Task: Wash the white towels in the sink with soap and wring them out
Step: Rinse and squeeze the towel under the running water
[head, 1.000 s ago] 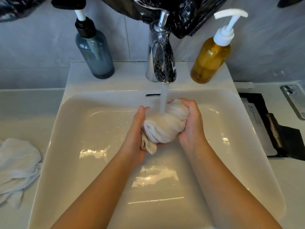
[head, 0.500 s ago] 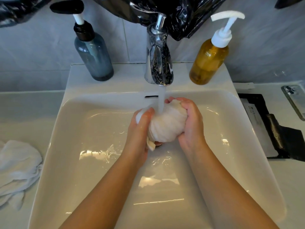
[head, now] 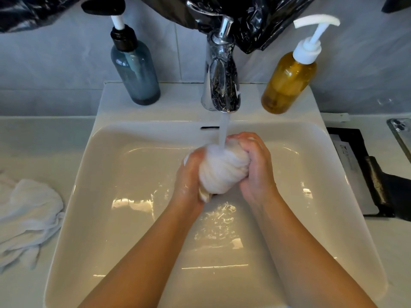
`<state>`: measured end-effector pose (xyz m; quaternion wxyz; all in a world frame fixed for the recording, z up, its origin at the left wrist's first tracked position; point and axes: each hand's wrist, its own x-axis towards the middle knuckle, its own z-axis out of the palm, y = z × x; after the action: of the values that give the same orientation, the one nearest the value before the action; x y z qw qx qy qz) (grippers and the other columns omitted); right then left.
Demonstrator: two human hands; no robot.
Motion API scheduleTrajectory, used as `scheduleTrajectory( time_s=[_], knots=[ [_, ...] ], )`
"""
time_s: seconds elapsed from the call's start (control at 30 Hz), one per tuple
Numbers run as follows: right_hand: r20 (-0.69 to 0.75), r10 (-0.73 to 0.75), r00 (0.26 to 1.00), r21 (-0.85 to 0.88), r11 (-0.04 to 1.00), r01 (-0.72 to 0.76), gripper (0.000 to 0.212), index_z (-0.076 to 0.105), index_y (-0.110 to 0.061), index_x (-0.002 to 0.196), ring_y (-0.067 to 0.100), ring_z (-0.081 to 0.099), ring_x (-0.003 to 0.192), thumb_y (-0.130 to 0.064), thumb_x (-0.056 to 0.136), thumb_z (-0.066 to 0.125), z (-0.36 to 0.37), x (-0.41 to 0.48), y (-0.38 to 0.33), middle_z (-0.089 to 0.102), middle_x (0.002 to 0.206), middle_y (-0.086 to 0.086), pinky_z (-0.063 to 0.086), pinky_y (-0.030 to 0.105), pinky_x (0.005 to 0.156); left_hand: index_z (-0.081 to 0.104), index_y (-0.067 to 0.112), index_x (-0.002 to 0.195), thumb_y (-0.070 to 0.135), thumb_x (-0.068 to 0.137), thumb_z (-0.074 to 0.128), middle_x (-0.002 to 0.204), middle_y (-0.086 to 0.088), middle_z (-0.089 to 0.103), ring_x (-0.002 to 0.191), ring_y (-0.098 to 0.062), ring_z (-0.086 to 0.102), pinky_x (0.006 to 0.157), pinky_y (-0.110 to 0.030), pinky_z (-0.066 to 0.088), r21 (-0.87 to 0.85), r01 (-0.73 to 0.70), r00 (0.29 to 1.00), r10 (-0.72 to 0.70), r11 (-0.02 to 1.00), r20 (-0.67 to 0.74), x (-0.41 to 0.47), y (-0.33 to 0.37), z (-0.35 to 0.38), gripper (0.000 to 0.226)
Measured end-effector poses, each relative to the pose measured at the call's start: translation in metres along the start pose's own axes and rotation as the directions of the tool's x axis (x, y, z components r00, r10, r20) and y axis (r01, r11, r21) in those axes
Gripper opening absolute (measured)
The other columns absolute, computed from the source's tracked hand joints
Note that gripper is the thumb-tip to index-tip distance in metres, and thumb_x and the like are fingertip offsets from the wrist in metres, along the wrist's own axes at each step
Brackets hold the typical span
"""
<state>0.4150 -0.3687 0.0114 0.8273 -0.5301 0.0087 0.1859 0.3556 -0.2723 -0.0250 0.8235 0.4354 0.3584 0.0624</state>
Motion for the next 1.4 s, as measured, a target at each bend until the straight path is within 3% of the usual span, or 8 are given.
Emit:
scheduleTrajectory(
  time_s=[0.13, 0.27, 0.37, 0.5, 0.8, 1.07, 1.27, 1.4],
  knots=[
    [0.017, 0.205, 0.979, 0.161, 0.965, -0.205, 0.012, 0.068, -0.017, 0.098, 0.024, 0.064, 0.101, -0.023, 0.091, 0.061, -0.001, 0.007, 0.003, 0.070, 0.101, 0.006, 0.051, 0.047, 0.097, 0.061, 0.019, 0.104, 0.049, 0.067, 0.064, 0.095, 0.001, 0.069, 0.087, -0.013, 0.066, 0.068, -0.026, 0.054, 0.214, -0.413, 0.905, 0.426, 0.885, -0.015, -0.013, 0.012, -0.008, 0.047],
    [0.020, 0.388, 0.922, 0.210, 0.900, -0.383, 0.031, 0.066, -0.017, 0.091, 0.023, 0.070, 0.086, -0.047, 0.095, 0.056, -0.005, 0.007, -0.002, 0.072, 0.091, 0.008, 0.055, 0.038, 0.075, 0.058, 0.025, 0.108, 0.041, 0.076, 0.064, 0.103, 0.016, 0.064, 0.094, -0.001, 0.061, 0.079, -0.016, 0.048, 0.373, -0.648, 0.753, 0.633, 0.664, 0.183, -0.026, 0.025, -0.019, 0.036],
    [-0.003, 0.412, 0.911, 0.053, 0.910, -0.411, 0.024, 0.067, -0.017, 0.075, 0.024, 0.067, 0.078, -0.033, 0.092, 0.064, -0.008, 0.007, -0.004, 0.067, 0.084, 0.009, 0.053, 0.035, 0.070, 0.057, 0.026, 0.125, 0.042, 0.078, 0.064, 0.115, 0.016, 0.062, 0.104, -0.004, 0.061, 0.086, -0.014, 0.046, 0.443, -0.646, 0.757, 0.593, 0.621, 0.274, -0.028, 0.020, -0.022, 0.050],
    [-0.030, 0.350, 0.936, -0.102, 0.931, -0.351, 0.017, 0.079, -0.019, 0.081, 0.033, 0.069, 0.099, -0.017, 0.084, 0.062, -0.006, 0.006, -0.004, 0.075, 0.103, 0.012, 0.054, 0.044, 0.088, 0.056, 0.033, 0.127, 0.053, 0.073, 0.059, 0.115, 0.010, 0.064, 0.103, -0.002, 0.063, 0.085, -0.014, 0.048, 0.453, -0.571, 0.815, 0.541, 0.685, 0.210, -0.027, 0.017, -0.015, 0.057],
    [-0.225, 0.049, 0.973, -0.301, 0.946, -0.118, 0.037, 0.071, -0.020, 0.055, 0.012, 0.055, 0.059, 0.002, 0.082, 0.057, 0.005, 0.001, 0.003, 0.063, 0.056, -0.009, 0.045, 0.022, 0.055, 0.067, 0.023, 0.097, 0.041, 0.078, 0.051, 0.085, 0.018, 0.070, 0.078, 0.002, 0.065, 0.064, -0.022, 0.052, 0.390, -0.380, 0.894, 0.441, 0.839, -0.080, -0.025, 0.011, 0.003, 0.030],
    [-0.132, -0.110, 0.985, -0.384, 0.922, 0.052, 0.026, 0.067, -0.028, 0.052, 0.003, 0.053, 0.055, -0.015, 0.070, 0.053, 0.001, -0.004, 0.008, 0.061, 0.056, -0.013, 0.043, 0.018, 0.053, 0.062, 0.022, 0.077, 0.039, 0.071, 0.048, 0.068, 0.005, 0.063, 0.064, -0.013, 0.060, 0.046, -0.024, 0.045, 0.345, -0.246, 0.935, 0.315, 0.906, -0.160, -0.017, 0.011, 0.004, 0.024],
    [-0.102, -0.084, 0.991, -0.251, 0.966, 0.057, 0.036, 0.070, -0.026, 0.063, 0.004, 0.061, 0.067, -0.007, 0.087, 0.050, 0.008, -0.003, 0.011, 0.068, 0.067, -0.011, 0.049, 0.019, 0.061, 0.066, 0.018, 0.095, 0.052, 0.072, 0.051, 0.087, 0.011, 0.069, 0.085, -0.003, 0.065, 0.071, -0.015, 0.049, 0.384, -0.510, 0.826, 0.562, 0.770, -0.030, -0.022, 0.015, -0.009, 0.044],
    [-0.012, 0.091, 0.996, -0.047, 0.995, -0.092, 0.021, 0.070, -0.022, 0.090, 0.019, 0.067, 0.096, -0.035, 0.092, 0.053, 0.008, -0.001, 0.012, 0.071, 0.098, 0.003, 0.056, 0.034, 0.084, 0.065, 0.020, 0.094, 0.048, 0.073, 0.053, 0.087, 0.011, 0.070, 0.087, -0.006, 0.065, 0.073, -0.019, 0.050, 0.304, -0.537, 0.817, 0.575, 0.787, -0.046, -0.020, 0.018, -0.014, 0.036]
  ],
)
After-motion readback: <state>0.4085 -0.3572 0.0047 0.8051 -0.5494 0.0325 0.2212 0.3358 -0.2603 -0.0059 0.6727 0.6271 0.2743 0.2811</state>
